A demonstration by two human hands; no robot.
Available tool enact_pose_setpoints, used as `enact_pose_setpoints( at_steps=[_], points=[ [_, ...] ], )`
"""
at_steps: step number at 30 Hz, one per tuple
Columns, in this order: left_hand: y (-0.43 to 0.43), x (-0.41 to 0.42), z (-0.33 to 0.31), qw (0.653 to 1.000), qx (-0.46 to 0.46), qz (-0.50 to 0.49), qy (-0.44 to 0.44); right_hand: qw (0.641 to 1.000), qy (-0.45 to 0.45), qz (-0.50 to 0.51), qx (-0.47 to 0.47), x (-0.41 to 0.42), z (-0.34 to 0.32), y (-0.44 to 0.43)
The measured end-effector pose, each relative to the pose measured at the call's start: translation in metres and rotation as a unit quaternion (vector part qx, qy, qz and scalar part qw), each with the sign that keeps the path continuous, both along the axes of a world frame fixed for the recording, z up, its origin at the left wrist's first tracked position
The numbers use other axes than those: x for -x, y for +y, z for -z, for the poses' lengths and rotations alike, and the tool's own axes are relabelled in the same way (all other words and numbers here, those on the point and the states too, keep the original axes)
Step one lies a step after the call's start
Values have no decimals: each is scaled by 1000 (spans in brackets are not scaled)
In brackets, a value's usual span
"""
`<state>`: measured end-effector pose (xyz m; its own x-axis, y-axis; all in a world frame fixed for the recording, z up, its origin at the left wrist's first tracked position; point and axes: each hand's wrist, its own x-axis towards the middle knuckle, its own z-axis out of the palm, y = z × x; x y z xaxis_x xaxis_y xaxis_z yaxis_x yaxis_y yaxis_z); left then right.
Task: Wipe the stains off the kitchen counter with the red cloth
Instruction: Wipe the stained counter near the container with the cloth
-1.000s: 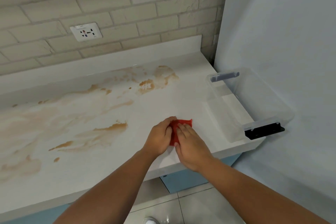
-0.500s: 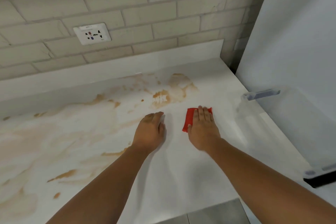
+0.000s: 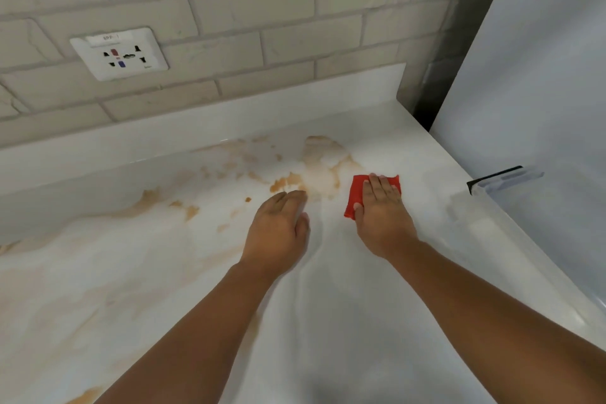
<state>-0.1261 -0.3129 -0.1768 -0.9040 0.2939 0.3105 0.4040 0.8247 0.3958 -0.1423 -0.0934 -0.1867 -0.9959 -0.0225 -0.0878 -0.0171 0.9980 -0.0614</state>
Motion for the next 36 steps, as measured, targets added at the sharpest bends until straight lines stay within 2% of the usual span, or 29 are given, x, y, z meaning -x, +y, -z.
enact_pose_setpoints(
  at_steps=[4, 9, 12, 15, 21, 23, 31, 36],
  points=[
    [-5, 13, 3, 1000, -14, -7, -1, 1000, 16, -1, 8, 38, -2, 10],
    [-17, 24, -2, 998, -30, -59, -4, 996, -42, -41, -71, 83, -14, -8],
    [-26, 26, -4, 996, -33, -86, -17, 990, -62, -91, -85, 100, -20, -21],
    [-36, 22, -3, 994, -23, -103, -28, 986, -42, -149, -55, 99, -15, -31],
    [-46, 14, -5, 991, -9, -127, -34, 970, 25, -233, 70, 64, -2, -38],
    [-47, 11, -5, 992, -4, -124, -34, 968, 29, -235, 76, 56, 0, -31],
    [-61, 2, -6, 990, 15, -138, -23, 988, 43, -143, 45, 79, 6, -22],
    [-78, 4, -11, 987, 15, -155, -36, 980, 42, -178, 83, 80, 1, -64]
  ],
)
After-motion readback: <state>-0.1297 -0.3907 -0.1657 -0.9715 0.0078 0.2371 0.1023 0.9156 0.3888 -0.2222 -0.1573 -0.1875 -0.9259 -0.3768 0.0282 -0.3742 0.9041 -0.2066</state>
